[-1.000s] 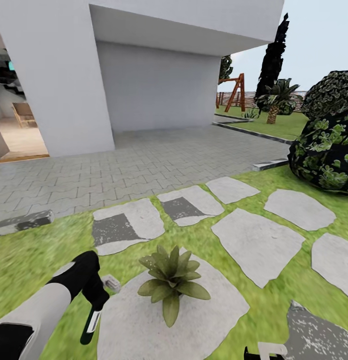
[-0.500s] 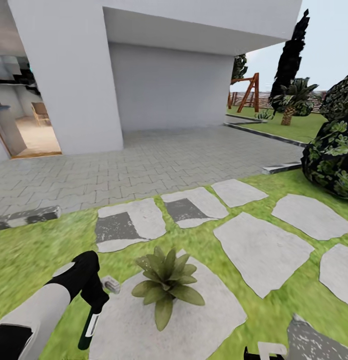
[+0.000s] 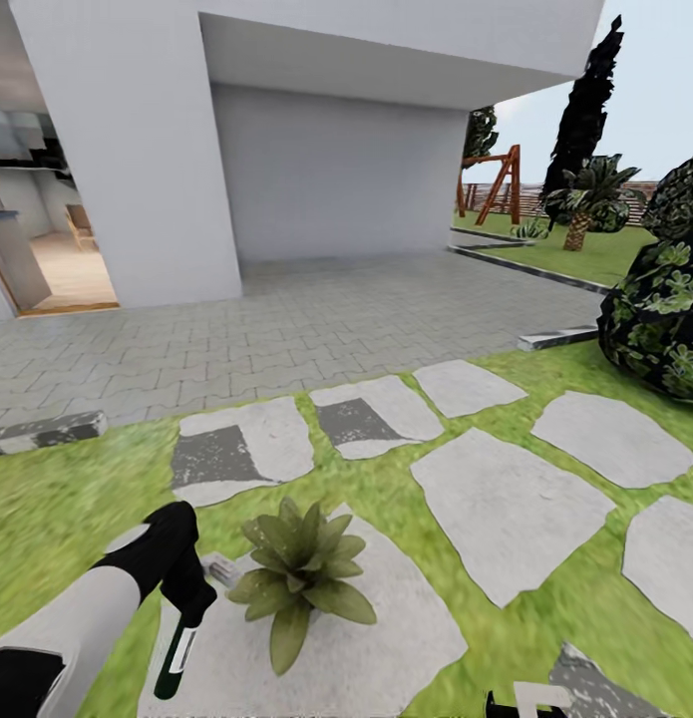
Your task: Pick up the pesticide atomizer in the garden and spray insectifuge to fully cover both potted plants in the garden.
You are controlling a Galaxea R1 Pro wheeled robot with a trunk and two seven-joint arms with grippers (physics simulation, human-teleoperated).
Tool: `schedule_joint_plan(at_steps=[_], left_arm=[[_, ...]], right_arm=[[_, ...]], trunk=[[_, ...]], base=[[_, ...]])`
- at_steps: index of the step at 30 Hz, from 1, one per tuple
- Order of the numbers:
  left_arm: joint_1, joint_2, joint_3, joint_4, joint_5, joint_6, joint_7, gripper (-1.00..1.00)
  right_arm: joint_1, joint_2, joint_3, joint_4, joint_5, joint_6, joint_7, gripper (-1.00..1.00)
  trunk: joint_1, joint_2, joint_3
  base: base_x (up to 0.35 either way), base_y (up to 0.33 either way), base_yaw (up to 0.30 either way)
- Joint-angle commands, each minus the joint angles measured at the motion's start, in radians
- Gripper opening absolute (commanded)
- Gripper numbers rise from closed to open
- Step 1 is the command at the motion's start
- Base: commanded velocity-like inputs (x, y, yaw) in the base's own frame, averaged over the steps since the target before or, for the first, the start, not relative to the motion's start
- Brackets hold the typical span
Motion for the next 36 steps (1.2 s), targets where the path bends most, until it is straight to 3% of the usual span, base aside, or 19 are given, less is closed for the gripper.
schedule_joint_plan(at_steps=[1, 11, 19, 27, 36], left_arm=[[0.0, 0.003, -0.004, -0.002, -0.006, 0.007, -0.009, -1.0], [0.0, 0.007, 0.0, -0.002, -0.005, 0.007, -0.007, -1.0], [0.003, 0.013, -0.001, -0.002, -0.007, 0.007, 0.0, -1.0], [0.002, 0.01, -0.002, -0.002, -0.007, 0.006, 0.001, -1.0], [0.002, 0.012, 0.001, -0.002, -0.007, 0.006, 0.003, -1.0]], right_arm=[[-0.001, 0.0, -0.007, 0.002, 0.01, -0.003, -0.004, 1.0], [-0.001, 0.0, -0.007, 0.002, 0.01, -0.003, -0.004, 1.0], [-0.001, 0.0, -0.007, 0.002, 0.01, -0.003, -0.004, 1.0], [-0.001, 0.0, -0.007, 0.002, 0.01, -0.003, -0.004, 1.0], [-0.001, 0.002, -0.006, 0.003, 0.011, -0.002, -0.004, 1.0]], trunk=[[0.0, 0.0, -0.001], [0.0, 0.0, -0.001], [0.0, 0.0, -0.001], [0.0, 0.0, -0.001], [0.0, 0.0, -0.001]], base=[[-0.113, -0.261, 0.0], [-0.035, -0.252, 0.178], [0.044, -0.04, 0.265], [0.118, -0.14, 0.034], [-0.13, -0.249, 0.152]])
